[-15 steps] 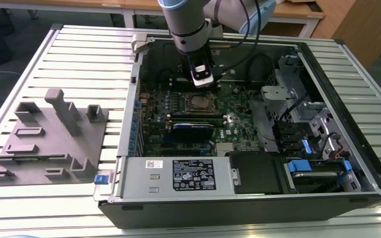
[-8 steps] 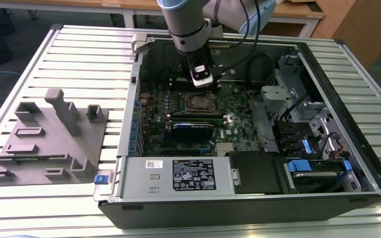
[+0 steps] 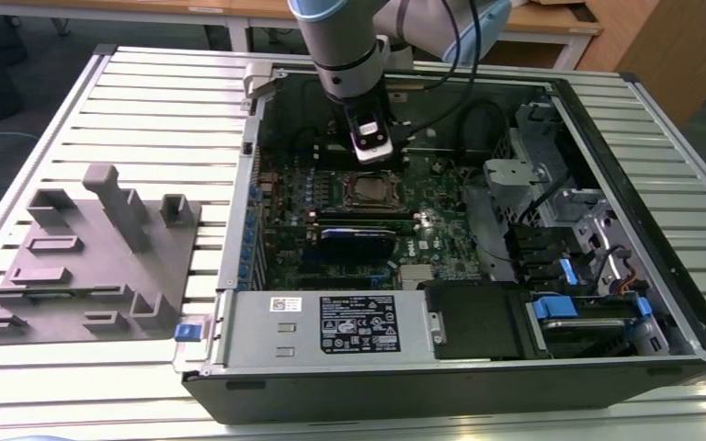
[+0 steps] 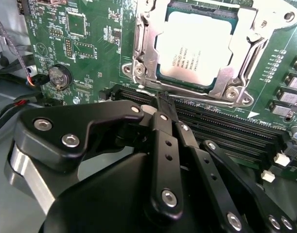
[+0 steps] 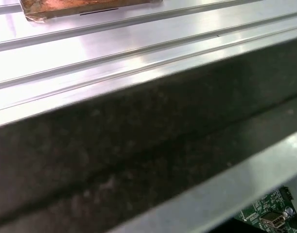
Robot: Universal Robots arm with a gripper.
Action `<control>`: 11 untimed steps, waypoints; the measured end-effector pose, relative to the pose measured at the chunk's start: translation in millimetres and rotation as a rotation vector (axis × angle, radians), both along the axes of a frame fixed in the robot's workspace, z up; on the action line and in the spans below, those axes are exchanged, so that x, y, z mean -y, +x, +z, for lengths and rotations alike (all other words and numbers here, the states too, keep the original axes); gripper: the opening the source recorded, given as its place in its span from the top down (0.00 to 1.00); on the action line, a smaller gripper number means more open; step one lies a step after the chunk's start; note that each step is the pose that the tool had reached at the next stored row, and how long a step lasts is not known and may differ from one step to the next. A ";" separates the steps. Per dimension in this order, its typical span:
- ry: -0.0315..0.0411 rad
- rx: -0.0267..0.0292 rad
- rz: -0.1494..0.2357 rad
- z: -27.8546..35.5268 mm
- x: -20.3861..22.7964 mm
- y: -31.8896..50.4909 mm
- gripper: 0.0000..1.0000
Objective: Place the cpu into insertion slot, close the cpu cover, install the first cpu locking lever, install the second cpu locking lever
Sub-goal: 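Install the first cpu locking lever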
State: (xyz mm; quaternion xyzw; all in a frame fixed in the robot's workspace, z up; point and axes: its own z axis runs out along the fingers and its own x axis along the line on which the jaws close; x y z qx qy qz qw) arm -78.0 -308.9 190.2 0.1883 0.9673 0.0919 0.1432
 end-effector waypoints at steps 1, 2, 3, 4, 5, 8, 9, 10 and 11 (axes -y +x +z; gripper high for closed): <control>0.0006 0.0010 0.000 -0.5 0.0 -0.2 0.89; 0.0007 0.0019 0.000 -0.9 0.1 -0.3 0.89; 0.0009 0.0022 0.000 -1.0 0.1 -0.3 0.89; 0.0010 0.0023 0.000 -1.0 0.0 -0.3 0.89; 0.0010 0.0025 0.000 -1.0 0.0 -0.3 0.89; 0.0014 0.0028 0.000 -1.0 0.0 -0.3 0.89; 0.0013 0.0027 0.000 -0.7 0.0 -0.3 0.89; 0.0014 0.0028 0.000 -0.5 0.0 -0.3 0.89; 0.0014 0.0029 0.000 -0.4 -0.1 -0.3 0.89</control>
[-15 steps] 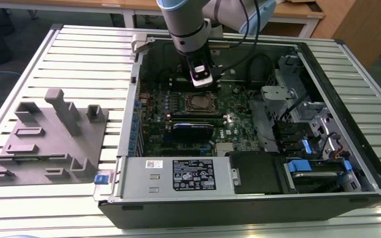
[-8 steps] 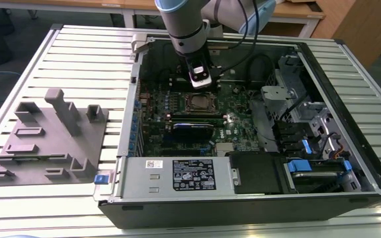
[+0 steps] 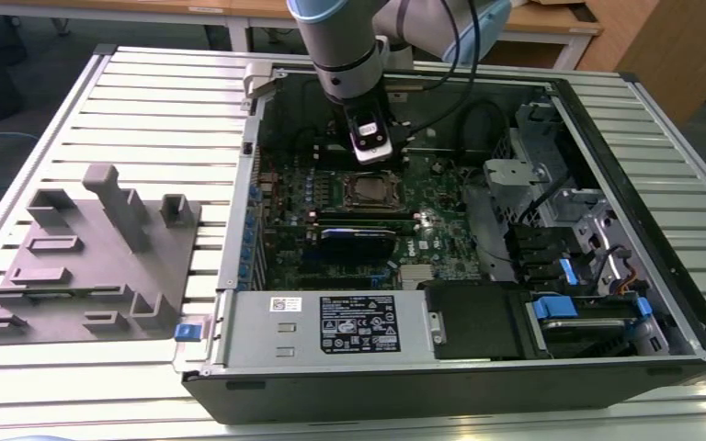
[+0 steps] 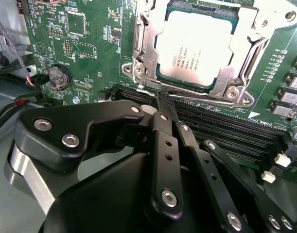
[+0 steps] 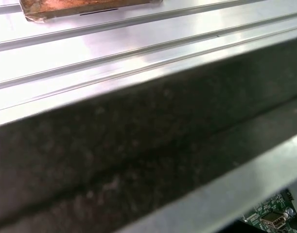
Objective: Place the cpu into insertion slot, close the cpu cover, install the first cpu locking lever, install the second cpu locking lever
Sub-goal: 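Install the first cpu locking lever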
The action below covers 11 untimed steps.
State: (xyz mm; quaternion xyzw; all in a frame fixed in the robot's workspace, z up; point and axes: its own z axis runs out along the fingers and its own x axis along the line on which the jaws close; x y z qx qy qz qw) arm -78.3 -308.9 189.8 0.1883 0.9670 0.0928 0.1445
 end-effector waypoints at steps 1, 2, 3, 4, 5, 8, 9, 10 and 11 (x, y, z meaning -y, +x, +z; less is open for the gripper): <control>-0.0010 0.0000 0.000 0.3 0.0 0.0 0.89; -0.0027 0.0000 0.000 0.8 0.0 -0.1 0.89; -0.0045 0.0001 0.000 1.1 0.0 -0.1 0.89; -0.0063 0.0001 0.000 1.4 0.1 -0.1 0.89; -0.0078 0.0001 0.001 1.5 0.1 -0.1 0.89; -0.0083 0.0001 0.001 1.5 0.1 -0.1 0.89; -0.0083 0.0001 0.001 1.5 0.5 -0.1 0.89; -0.0083 0.0001 0.001 1.5 1.1 -0.1 0.89; -0.0082 0.0002 0.001 1.5 2.2 -0.1 0.89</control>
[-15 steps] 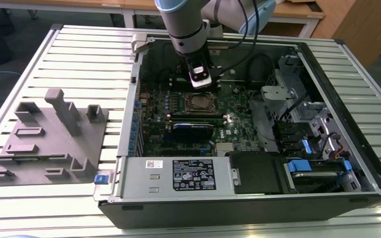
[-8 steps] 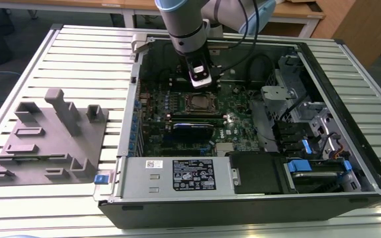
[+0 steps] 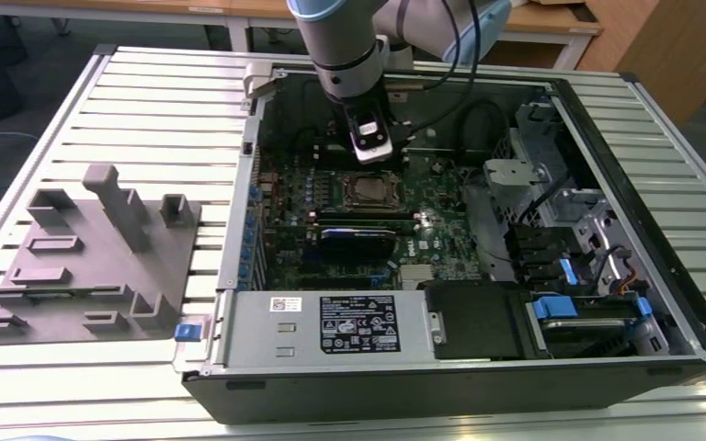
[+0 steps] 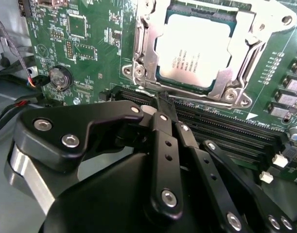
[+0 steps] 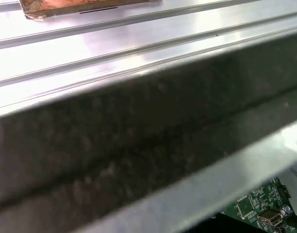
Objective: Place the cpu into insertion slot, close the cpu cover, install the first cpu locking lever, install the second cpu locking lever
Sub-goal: 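Install the first cpu locking lever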
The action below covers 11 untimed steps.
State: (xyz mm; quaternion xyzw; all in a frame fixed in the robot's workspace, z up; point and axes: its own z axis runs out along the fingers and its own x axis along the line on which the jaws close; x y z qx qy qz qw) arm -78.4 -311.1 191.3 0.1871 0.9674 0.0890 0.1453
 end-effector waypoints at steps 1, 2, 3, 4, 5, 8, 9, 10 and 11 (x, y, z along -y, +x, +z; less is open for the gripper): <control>0.0001 0.0001 0.000 0.0 1.2 0.0 0.89; 0.0001 0.0004 0.000 -0.1 2.2 0.0 0.89; 0.0001 0.0008 0.000 -0.1 3.1 0.0 0.89; 0.0000 0.0010 0.000 -0.2 3.8 0.0 0.89; -0.0003 0.0013 0.000 -0.2 4.4 0.0 0.89; -0.0004 0.0034 0.000 -1.0 5.2 -0.1 0.89; -0.0004 0.0045 0.000 -1.4 5.4 -0.1 0.89; -0.0005 0.0057 0.001 -2.0 5.5 -0.1 0.89; 0.0006 0.0077 0.001 -2.9 5.4 0.1 0.89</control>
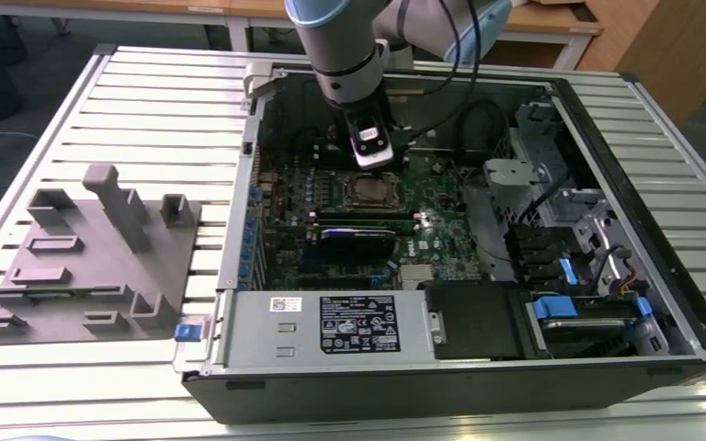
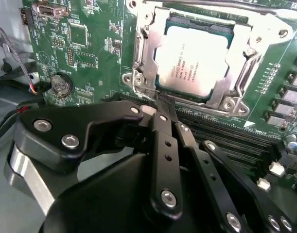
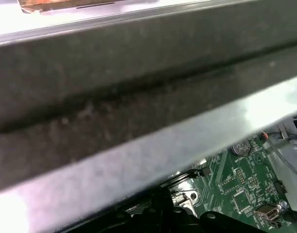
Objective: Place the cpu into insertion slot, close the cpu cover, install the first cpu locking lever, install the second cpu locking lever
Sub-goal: 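Install the first cpu locking lever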
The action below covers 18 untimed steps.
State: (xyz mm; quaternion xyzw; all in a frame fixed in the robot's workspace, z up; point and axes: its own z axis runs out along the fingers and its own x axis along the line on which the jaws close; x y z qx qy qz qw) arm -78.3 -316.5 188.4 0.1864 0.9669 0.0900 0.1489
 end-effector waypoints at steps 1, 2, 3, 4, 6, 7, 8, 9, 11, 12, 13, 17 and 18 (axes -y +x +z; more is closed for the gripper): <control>0.0000 0.0005 0.000 -0.2 0.1 0.0 0.89; 0.0002 0.0005 0.000 -0.1 0.1 0.0 0.89; 0.0005 0.0004 0.000 -0.1 0.1 0.0 0.89; 0.0007 0.0004 0.000 -0.1 0.1 0.0 0.89; 0.0009 0.0002 0.000 0.8 0.1 0.0 0.89; 0.0012 0.0004 0.000 2.1 0.0 0.1 0.89; 0.0009 -0.0002 0.000 4.6 0.0 0.0 0.89; 0.0008 -0.0007 0.000 7.0 0.1 0.0 0.89; 0.0008 -0.0012 0.000 12.2 0.1 0.0 0.89; 0.0009 -0.0014 0.000 14.6 0.1 0.0 0.89; 0.0006 -0.0018 0.000 17.0 0.1 0.0 0.89; -0.0059 -0.0028 0.000 24.2 0.1 0.1 0.89; -0.0121 -0.0029 0.000 24.9 -0.3 0.4 0.89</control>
